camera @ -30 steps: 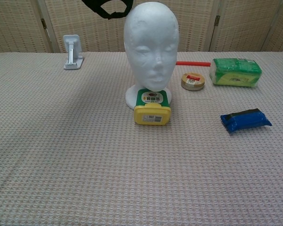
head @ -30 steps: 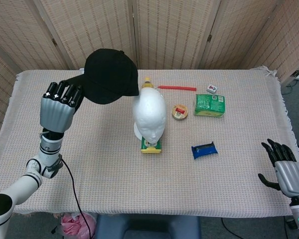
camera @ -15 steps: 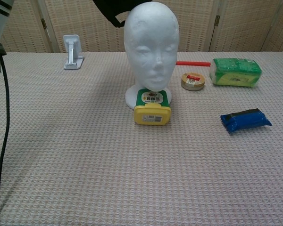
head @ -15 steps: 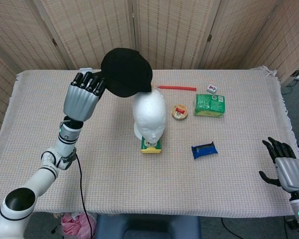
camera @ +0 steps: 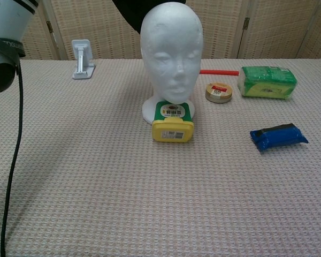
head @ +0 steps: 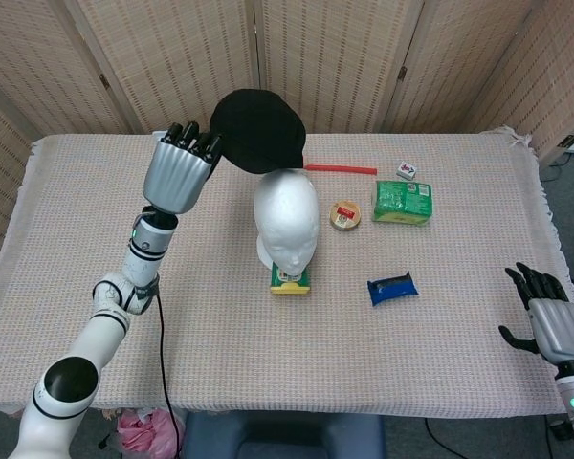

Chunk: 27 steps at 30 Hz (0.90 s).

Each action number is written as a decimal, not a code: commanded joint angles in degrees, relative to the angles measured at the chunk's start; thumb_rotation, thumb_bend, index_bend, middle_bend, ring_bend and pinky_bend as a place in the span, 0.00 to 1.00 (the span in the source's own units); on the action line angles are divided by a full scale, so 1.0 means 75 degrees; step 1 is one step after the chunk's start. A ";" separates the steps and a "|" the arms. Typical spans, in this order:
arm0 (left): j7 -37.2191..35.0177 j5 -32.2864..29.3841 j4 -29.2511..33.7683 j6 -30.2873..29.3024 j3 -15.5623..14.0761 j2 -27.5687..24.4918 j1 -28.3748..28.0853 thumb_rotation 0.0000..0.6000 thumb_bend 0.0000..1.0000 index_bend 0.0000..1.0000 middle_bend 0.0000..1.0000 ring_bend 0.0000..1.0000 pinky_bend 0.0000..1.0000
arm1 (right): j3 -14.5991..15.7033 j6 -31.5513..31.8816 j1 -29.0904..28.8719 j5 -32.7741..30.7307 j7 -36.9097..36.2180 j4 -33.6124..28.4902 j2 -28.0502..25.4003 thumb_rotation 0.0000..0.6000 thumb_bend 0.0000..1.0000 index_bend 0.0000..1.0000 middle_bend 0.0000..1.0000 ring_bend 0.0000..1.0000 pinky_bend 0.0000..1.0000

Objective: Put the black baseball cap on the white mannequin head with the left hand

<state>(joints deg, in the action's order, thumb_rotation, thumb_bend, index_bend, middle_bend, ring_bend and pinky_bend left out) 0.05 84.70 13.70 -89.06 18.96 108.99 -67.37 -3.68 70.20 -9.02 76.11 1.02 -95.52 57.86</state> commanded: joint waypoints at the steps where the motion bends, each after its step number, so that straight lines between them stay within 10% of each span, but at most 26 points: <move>1: -0.0056 -0.0151 -0.0136 0.0257 0.0026 0.0008 -0.0205 1.00 0.40 0.74 0.76 0.57 0.72 | -0.0021 -0.0016 -0.0020 -0.0040 0.0005 0.0025 0.0010 1.00 0.21 0.00 0.00 0.00 0.00; 12: -0.0080 -0.0336 -0.0499 0.0794 -0.0145 0.0156 -0.0625 1.00 0.41 0.74 0.76 0.57 0.72 | -0.0081 -0.0410 -0.0205 -0.0387 -0.0010 0.0258 0.0104 1.00 0.22 0.00 0.00 0.00 0.00; 27: 0.1348 -0.0311 0.0859 -0.0878 -0.0361 -0.0084 -0.0268 1.00 0.40 0.74 0.76 0.57 0.72 | 0.0178 -0.0188 -0.0089 0.0253 -0.0327 -0.0018 -0.0107 1.00 0.22 0.00 0.00 0.00 0.00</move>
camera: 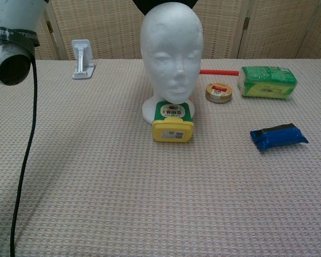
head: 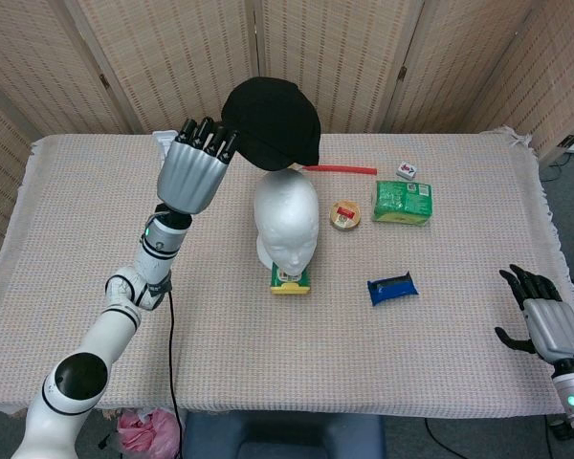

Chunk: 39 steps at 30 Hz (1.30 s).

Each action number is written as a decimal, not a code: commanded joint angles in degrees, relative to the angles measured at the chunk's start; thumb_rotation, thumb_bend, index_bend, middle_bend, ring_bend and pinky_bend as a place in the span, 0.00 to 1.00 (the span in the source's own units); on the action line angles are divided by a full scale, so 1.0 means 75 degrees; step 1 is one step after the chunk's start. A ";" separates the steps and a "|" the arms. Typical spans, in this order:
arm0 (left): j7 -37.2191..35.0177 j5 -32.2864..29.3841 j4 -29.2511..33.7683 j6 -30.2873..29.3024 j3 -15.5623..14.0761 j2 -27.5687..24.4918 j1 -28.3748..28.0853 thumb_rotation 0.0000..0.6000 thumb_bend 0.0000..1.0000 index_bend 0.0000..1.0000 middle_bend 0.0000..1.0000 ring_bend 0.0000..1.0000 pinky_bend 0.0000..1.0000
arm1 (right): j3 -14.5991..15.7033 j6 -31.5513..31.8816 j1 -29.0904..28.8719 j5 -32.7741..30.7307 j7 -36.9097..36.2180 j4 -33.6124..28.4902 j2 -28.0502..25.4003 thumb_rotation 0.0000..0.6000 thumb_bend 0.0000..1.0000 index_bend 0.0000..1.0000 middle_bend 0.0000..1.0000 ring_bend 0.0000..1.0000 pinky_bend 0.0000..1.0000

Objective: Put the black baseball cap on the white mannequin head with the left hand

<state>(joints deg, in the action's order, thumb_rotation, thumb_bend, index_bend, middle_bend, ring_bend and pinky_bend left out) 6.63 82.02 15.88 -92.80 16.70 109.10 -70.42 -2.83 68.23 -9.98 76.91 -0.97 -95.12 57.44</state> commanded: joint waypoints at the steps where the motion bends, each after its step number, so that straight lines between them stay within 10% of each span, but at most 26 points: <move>1: 0.0642 0.0085 0.0776 -0.0503 -0.0091 -0.0140 0.0183 1.00 0.40 0.74 0.76 0.57 0.72 | 0.0090 0.0109 0.0055 0.0220 -0.0102 -0.0099 -0.0073 1.00 0.22 0.00 0.00 0.00 0.00; 22: 0.4588 0.0997 0.6172 -0.1616 -0.0501 -0.1569 0.1626 1.00 0.40 0.74 0.76 0.57 0.72 | 0.0498 0.0823 0.0383 0.1310 -0.0433 -0.0404 -0.0360 1.00 0.22 0.00 0.00 0.00 0.00; 39: 0.5322 0.1583 0.6463 -0.1333 -0.0621 -0.0678 0.2201 1.00 0.41 0.74 0.76 0.57 0.72 | 0.0654 0.1401 0.0604 0.1855 -0.0700 -0.0486 -0.0545 1.00 0.23 0.00 0.00 0.00 0.00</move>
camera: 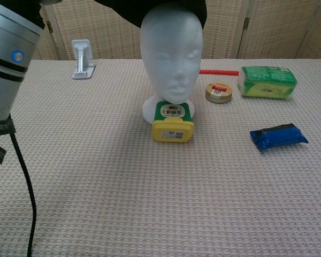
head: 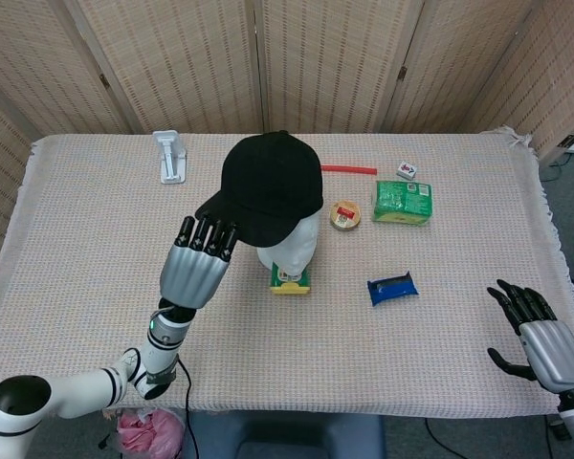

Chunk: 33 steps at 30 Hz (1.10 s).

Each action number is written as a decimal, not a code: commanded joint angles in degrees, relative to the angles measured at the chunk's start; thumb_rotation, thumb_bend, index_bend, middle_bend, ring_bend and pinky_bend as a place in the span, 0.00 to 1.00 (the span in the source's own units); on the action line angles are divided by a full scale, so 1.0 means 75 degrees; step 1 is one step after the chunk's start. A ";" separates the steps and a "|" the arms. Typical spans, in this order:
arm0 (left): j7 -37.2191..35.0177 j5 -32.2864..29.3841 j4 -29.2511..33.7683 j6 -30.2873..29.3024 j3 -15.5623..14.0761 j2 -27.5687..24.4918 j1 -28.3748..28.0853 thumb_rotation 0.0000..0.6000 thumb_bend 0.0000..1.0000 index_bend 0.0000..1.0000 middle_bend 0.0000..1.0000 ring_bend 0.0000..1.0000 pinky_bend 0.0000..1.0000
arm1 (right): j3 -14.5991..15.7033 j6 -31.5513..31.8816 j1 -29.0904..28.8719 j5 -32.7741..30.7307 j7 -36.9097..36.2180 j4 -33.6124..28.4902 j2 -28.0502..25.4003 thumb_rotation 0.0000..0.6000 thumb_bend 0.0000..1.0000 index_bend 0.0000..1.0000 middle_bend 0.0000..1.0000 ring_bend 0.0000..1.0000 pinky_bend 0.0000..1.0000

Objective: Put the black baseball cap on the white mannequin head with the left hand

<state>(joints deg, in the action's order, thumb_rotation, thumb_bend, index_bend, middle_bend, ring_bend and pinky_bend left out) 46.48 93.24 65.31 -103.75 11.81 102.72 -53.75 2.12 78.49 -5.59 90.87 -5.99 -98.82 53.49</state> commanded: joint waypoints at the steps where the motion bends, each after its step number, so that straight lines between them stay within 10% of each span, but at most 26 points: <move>1: 0.0020 0.0115 -0.0167 0.0161 0.0037 0.0229 -0.0022 1.00 0.41 0.74 0.76 0.57 0.72 | -0.0010 0.0048 0.0024 -0.0011 -0.0039 0.0012 -0.0025 1.00 0.23 0.00 0.00 0.00 0.00; 26: 0.0375 0.0577 -0.0084 0.0383 -0.0064 0.0782 0.0781 1.00 0.41 0.70 0.77 0.56 0.72 | 0.0080 0.0125 0.0051 0.0215 -0.0009 -0.0015 -0.0026 1.00 0.25 0.00 0.00 0.00 0.00; 33: 0.0867 0.0202 0.0418 0.0639 0.0069 0.0940 0.1175 1.00 0.33 0.24 0.46 0.35 0.56 | 0.0092 0.0156 0.0065 0.0237 -0.0039 -0.0008 -0.0035 1.00 0.26 0.00 0.00 0.00 0.00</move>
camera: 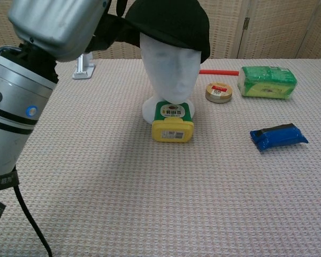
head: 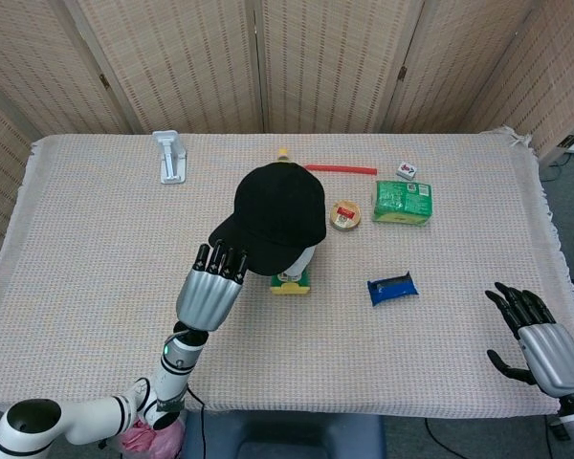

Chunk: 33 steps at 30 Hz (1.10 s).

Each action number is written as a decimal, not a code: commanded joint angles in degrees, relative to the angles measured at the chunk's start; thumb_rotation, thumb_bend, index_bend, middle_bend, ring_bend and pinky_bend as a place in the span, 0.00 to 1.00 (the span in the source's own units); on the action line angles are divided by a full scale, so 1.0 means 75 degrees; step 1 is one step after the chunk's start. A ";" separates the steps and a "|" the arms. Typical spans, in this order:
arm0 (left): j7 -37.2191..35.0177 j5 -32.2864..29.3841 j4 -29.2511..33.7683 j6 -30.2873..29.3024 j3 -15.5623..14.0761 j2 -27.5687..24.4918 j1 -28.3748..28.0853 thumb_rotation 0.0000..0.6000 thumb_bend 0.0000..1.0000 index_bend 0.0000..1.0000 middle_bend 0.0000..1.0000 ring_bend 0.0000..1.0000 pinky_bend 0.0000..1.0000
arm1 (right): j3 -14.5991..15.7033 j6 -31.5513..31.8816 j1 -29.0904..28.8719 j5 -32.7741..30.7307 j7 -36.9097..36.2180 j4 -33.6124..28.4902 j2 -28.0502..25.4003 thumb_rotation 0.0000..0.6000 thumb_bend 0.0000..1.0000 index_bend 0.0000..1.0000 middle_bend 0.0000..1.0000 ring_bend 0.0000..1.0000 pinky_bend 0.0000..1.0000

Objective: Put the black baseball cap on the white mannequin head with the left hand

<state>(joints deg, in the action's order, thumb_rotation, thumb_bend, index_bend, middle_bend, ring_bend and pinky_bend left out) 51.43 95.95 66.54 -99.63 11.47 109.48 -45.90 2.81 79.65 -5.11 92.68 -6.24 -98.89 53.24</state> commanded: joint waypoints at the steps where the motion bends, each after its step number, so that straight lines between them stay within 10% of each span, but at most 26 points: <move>1: 0.0238 -0.0188 0.0387 0.0136 0.0149 0.0012 0.0159 1.00 0.31 0.18 0.41 0.31 0.53 | -0.0006 0.0009 0.0002 -0.0007 -0.0002 0.0004 0.0000 1.00 0.26 0.00 0.00 0.00 0.00; 22: 0.1886 -0.0416 0.2911 0.0465 -0.0283 -0.1251 0.1477 1.00 0.26 0.03 0.22 0.13 0.44 | -0.0030 -0.0204 -0.0082 -0.0160 0.0205 0.0006 0.0093 1.00 0.26 0.00 0.00 0.00 0.00; 33: 0.0271 -0.0871 0.3800 0.0257 -0.0762 -0.2918 0.2734 1.00 0.26 0.03 0.20 0.12 0.36 | -0.0064 -0.0172 -0.0045 -0.0280 0.0507 -0.0056 0.0199 1.00 0.26 0.00 0.00 0.00 0.00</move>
<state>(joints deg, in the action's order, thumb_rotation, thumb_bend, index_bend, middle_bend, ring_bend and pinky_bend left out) 56.31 91.82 93.86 -98.22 6.14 90.15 -27.29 2.43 78.34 -5.49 90.78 -2.65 -99.24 54.61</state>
